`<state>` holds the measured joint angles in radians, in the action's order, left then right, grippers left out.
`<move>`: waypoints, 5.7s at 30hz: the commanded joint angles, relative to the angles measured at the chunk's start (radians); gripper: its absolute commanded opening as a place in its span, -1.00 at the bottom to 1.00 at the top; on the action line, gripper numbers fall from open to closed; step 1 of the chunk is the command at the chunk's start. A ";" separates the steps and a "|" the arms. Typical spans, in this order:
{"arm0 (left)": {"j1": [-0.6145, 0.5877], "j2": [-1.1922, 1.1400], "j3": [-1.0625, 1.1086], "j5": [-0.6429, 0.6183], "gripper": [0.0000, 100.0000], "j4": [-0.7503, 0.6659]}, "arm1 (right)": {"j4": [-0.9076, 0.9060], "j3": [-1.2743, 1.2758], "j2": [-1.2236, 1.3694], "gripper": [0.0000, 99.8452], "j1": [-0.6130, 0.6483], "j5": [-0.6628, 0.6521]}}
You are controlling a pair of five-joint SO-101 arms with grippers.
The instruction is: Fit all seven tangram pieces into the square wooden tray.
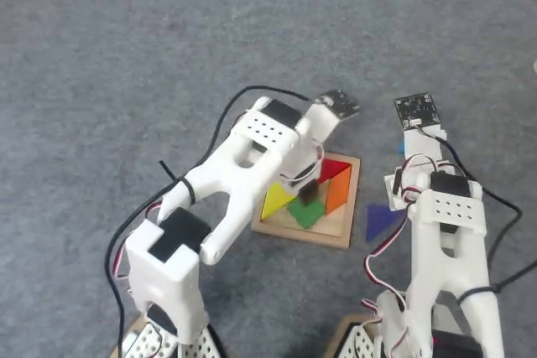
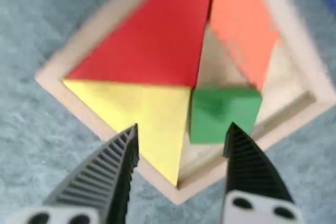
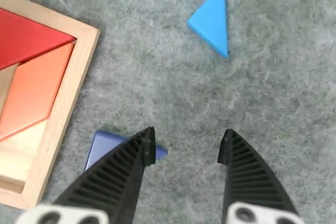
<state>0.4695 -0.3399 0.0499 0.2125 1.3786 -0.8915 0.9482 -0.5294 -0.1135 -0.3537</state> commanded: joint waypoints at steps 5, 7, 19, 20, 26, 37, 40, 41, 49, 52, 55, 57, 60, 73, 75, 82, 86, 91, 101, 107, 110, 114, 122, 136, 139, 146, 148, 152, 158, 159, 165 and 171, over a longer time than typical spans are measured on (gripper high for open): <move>0.006 -0.068 -0.062 -0.060 -0.49 -0.068 | 0.002 0.009 -0.042 -0.57 -0.008 0.009; 0.009 -0.097 -0.062 -0.060 -0.49 -0.057 | 0.002 0.009 -0.042 -0.57 -0.008 0.009; -0.034 0.138 -0.058 -0.095 -0.49 0.003 | 0.001 0.011 -0.041 -0.57 -0.012 0.008; -0.049 0.189 -0.058 -0.104 -0.49 0.023 | 0.002 0.011 -0.041 -0.57 -0.012 0.003; -0.242 0.480 0.189 -0.199 -0.49 -0.008 | -0.002 -0.017 -0.039 -0.57 -0.016 -0.051; -0.704 0.583 0.616 -0.253 -0.49 -0.381 | -0.216 -0.417 0.216 -0.57 -0.010 -0.175; -0.704 0.523 0.610 -0.253 -0.49 -0.393 | -0.303 -0.585 0.407 -0.57 -0.028 -0.190; -0.703 0.502 0.602 -0.253 -0.49 -0.396 | -0.318 -0.632 0.467 -0.57 -0.047 -0.184; -0.703 0.313 0.496 -0.249 -0.49 -0.400 | -0.206 -0.859 0.826 -0.57 -0.005 -0.239; -0.703 0.272 0.469 -0.247 -0.49 -0.399 | -0.202 -0.937 0.923 -0.57 0.036 -0.242; -0.703 0.258 0.460 -0.247 -0.49 -0.399 | -0.202 -1.017 1.009 -0.57 0.051 -0.239; -0.703 0.258 0.460 -0.245 -0.49 -0.399 | -0.203 -1.065 1.061 -0.57 0.051 -0.239; -0.703 0.258 0.460 -0.245 -0.49 -0.399 | -0.237 -1.120 1.116 -0.58 0.042 -0.216; -0.704 0.256 0.463 -0.245 -0.49 -0.399 | -0.349 -1.171 1.122 -0.91 0.025 -0.140; -0.704 0.256 0.463 -0.245 -0.49 -0.399 | -0.371 -1.188 1.122 -0.97 0.025 -0.100; -0.704 0.256 0.463 -0.245 -0.49 -0.399 | -0.475 -1.284 1.121 -0.94 0.027 0.000; -0.704 0.252 0.461 -0.245 -0.49 -0.399 | -0.604 -1.347 1.049 -0.94 0.045 0.158; -0.704 0.250 0.460 -0.245 -0.49 -0.399 | -0.763 -1.350 0.883 -0.96 0.254 0.503; -0.713 0.256 0.464 -0.245 -0.49 -0.399 | -0.822 -1.335 0.736 -0.90 0.644 1.344; -0.950 0.250 0.219 -0.245 -0.49 -0.206 | -0.679 -1.128 0.734 -0.90 0.736 1.458; -1.069 0.242 0.067 -0.247 -0.49 -0.129 | -0.578 -1.000 0.733 -0.90 0.759 1.539; -1.111 0.235 -0.019 -0.247 -0.49 -0.101 | -0.478 -0.882 0.725 -0.89 0.789 1.588; -1.109 0.170 -0.068 -0.252 -0.49 -0.126 | -0.472 -0.872 0.727 -0.70 0.905 1.591; -1.115 0.129 -0.101 -0.245 -0.49 -0.123 | -0.483 -0.878 0.730 -0.57 0.951 1.619; -1.102 0.129 -0.101 -0.141 -0.49 -0.075 | -0.492 -0.890 0.713 -0.57 0.880 1.531; -1.000 0.229 -0.120 0.091 -0.49 0.152 | -0.664 -1.014 0.512 -0.57 0.565 0.770; -0.959 0.284 -0.111 0.192 -0.49 0.250 | -0.717 -1.054 0.437 -0.57 0.458 0.580; -0.934 0.413 0.013 0.374 -0.49 0.365 | -0.799 -1.026 0.306 -0.68 0.282 0.371; -0.941 0.609 0.441 0.529 -0.49 0.236 | -0.616 -0.588 0.194 -0.73 0.136 0.166; -0.927 0.638 0.506 0.526 -0.49 0.186 | -0.541 -0.502 0.174 -0.73 0.124 0.152; -0.845 0.775 0.677 0.434 -0.49 0.060 | -0.288 -0.161 0.044 -0.73 0.114 0.149; -0.783 0.783 0.765 0.391 -0.49 0.002 | -0.216 -0.054 0.018 -0.73 0.113 0.201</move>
<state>-0.3422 0.4043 0.7925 0.6268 1.4200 -1.1523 0.8746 -0.4680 0.0061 -0.1864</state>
